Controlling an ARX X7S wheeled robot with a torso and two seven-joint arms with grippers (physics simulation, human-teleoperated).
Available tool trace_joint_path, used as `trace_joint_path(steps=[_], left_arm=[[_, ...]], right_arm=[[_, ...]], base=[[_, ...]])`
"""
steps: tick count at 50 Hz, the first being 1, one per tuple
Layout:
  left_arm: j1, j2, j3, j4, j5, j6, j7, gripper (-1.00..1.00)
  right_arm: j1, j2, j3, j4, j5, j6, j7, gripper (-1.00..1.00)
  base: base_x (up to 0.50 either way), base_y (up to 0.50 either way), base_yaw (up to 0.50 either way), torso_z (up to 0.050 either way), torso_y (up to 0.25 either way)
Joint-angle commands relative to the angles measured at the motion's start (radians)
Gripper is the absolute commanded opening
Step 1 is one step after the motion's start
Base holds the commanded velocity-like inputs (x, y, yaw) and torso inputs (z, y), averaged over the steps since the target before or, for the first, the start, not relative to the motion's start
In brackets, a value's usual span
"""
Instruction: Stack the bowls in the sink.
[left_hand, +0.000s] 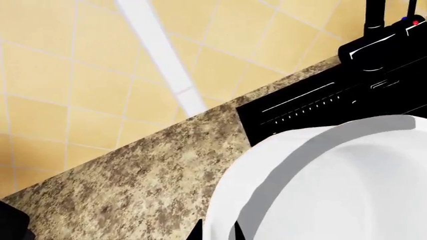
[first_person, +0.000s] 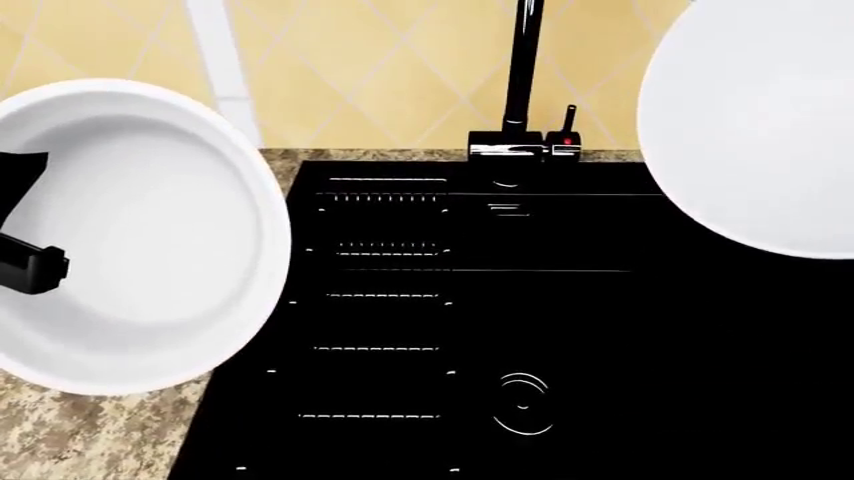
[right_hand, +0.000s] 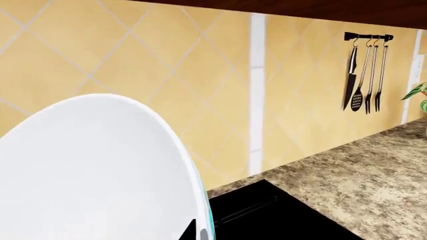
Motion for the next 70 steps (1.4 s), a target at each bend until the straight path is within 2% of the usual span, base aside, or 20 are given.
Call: trace_joint_path(steps=[1, 11, 23, 32, 44, 53, 70], left_arm=[[-0.025, -0.004, -0.016, -0.006, 0.019, -0.001, -0.009, -1.00], [-0.020, -0.004, -0.018, -0.002, 0.021, 0.002, -0.007, -1.00], [-0.019, -0.007, -0.019, 0.001, 0.019, 0.001, -0.006, -1.00], [-0.019, -0.006, -0.020, 0.000, 0.019, 0.000, -0.006, -1.00], [-0.015, -0.012, -0.027, 0.000, 0.024, 0.001, 0.000, -1.00], [-0.021, -0.012, -0.026, -0.003, 0.018, -0.001, -0.004, -1.00], [-0.014, -0.022, -0.033, 0.004, 0.021, 0.000, 0.000, -1.00]], right_arm=[[0.029, -0.006, 0.017, 0.002, -0.008, 0.021, 0.010, -1.00], [0.015, 0.006, 0.019, -0.008, -0.012, 0.000, 0.000, -1.00], [0.004, 0.010, 0.023, -0.013, -0.009, -0.007, -0.002, -1.00], [0.001, 0.001, 0.026, -0.009, -0.017, 0.007, -0.005, -1.00], [0.066, -0.180, 0.036, 0.070, 0.092, 0.124, 0.020, -1.00], [0.085, -0.269, 0.007, 0.132, 0.178, 0.175, 0.044, -1.00], [0.093, -0.423, -0.091, 0.235, 0.227, 0.247, 0.084, -1.00]], base=[[0.00, 0.00, 0.00, 0.000, 0.010], [0.00, -0.03, 0.00, 0.001, 0.001], [0.00, -0.50, 0.00, 0.000, 0.001], [0.00, -0.01, 0.00, 0.001, 0.001], [0.00, 0.00, 0.00, 0.000, 0.001], [0.00, 0.00, 0.00, 0.001, 0.001], [0.00, 0.00, 0.00, 0.001, 0.001]])
